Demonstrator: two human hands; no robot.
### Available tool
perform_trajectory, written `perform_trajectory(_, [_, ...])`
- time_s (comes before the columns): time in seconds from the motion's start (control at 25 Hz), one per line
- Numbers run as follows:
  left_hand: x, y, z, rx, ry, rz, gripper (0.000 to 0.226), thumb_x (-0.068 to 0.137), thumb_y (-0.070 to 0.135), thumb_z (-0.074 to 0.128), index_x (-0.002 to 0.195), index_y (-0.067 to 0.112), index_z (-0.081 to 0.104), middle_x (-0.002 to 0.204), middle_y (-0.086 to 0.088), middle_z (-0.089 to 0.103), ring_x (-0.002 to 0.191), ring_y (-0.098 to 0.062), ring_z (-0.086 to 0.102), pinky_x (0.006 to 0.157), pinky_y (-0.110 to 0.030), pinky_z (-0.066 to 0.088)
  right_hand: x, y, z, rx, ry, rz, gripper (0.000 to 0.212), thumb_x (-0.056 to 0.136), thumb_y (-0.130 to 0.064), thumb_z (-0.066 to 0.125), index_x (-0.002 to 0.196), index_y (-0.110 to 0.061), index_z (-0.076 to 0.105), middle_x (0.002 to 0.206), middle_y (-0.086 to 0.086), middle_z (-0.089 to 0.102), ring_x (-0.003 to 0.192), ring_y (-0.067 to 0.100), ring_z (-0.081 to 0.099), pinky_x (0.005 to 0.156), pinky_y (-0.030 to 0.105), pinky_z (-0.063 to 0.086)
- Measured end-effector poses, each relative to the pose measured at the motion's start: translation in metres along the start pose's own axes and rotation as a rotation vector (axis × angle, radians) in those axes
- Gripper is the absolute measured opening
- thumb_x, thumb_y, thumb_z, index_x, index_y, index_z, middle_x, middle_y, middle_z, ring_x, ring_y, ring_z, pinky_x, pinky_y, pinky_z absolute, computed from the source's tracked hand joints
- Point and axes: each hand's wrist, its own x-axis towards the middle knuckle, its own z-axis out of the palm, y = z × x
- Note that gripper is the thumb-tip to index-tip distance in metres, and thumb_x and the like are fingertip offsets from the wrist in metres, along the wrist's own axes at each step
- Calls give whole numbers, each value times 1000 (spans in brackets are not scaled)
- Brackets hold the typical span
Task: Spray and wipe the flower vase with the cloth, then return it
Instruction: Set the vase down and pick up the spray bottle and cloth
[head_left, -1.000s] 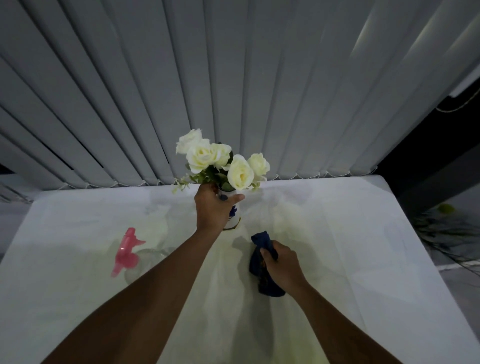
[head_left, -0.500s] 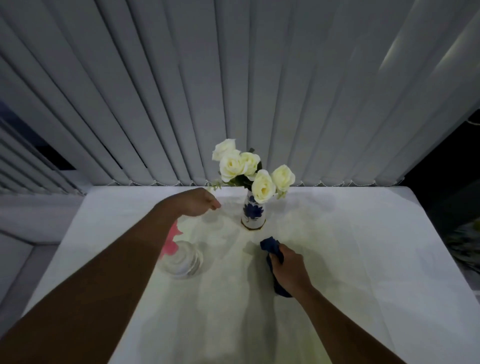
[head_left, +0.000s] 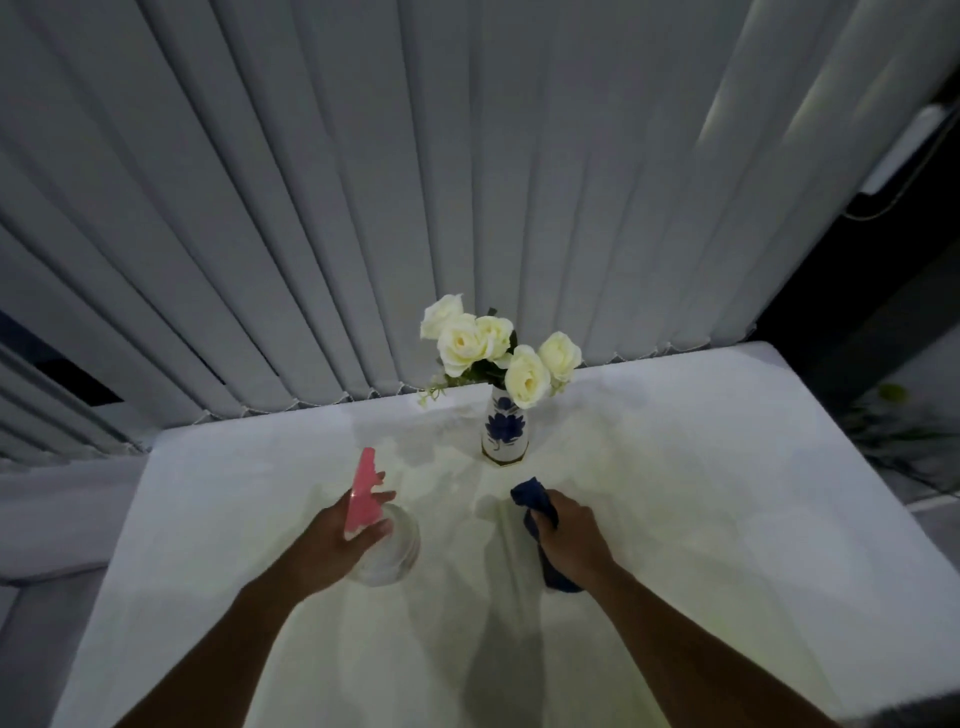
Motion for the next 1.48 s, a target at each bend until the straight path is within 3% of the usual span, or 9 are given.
perform_trajectory(0.24, [14,42,36,125,20,150,55,96,20,64,147,27,45,106,34,68,102,-3,69,100,-39,50,-38,21,-35,67,90,32,22,102,-18,47,117,-12,63,106,7,71,85,12,55,67,16,37])
perform_trajectory(0.44, [41,134,120,88,-256,356,77,86,47,65,154,50,29,123,30,64,113,-6,64,96,-15,44,-102,93,-106,196,315,138,20,101,-13,47,109,-1,61,100,20,71,88,30,66,67,20,41])
perform_trajectory(0.56, [43,211,214,74,-380,526,85,91,12,72,157,37,24,134,3,63,106,13,60,93,5,32,-157,156,-157,325,495,259,14,100,-13,50,107,-10,62,107,21,69,93,22,65,76,22,43])
perform_trajectory(0.72, [19,295,337,86,-567,734,84,99,13,60,155,53,11,141,5,57,114,-3,63,92,-14,46,-237,241,-203,424,833,303,26,94,10,52,97,-7,71,98,-24,72,89,-25,60,80,1,41])
perform_trajectory(0.88, [-24,356,456,85,-813,804,92,98,15,62,146,71,6,129,21,61,109,4,65,96,-20,52,-321,340,-224,298,955,461,33,85,9,53,82,-20,68,90,-26,70,85,-15,61,79,21,48])
perform_trajectory(1.04, [-60,381,547,113,-930,765,95,93,-3,62,150,56,15,115,-5,69,91,4,63,83,-2,44,-381,415,-216,154,896,766,51,89,3,56,127,-30,65,136,9,62,125,26,59,107,44,46])
perform_trajectory(1.16, [-81,386,596,128,-899,745,88,89,-16,60,150,38,26,95,15,58,82,11,57,81,2,41,-408,441,-199,59,596,882,56,99,-19,52,152,-31,36,162,15,27,146,34,33,120,42,29])
perform_trajectory(1.32, [-91,383,628,95,-872,571,66,90,-20,58,146,11,43,86,16,52,75,4,58,74,2,43,-414,442,-163,-11,260,838,77,91,-66,42,157,-35,17,168,10,-4,154,34,1,122,49,13])
perform_trajectory(1.48, [-89,375,640,89,-854,511,61,90,-16,62,145,6,50,87,8,58,78,21,59,77,2,42,-405,450,-151,-123,337,869,58,97,-58,28,152,-39,30,168,11,6,153,33,13,120,51,18])
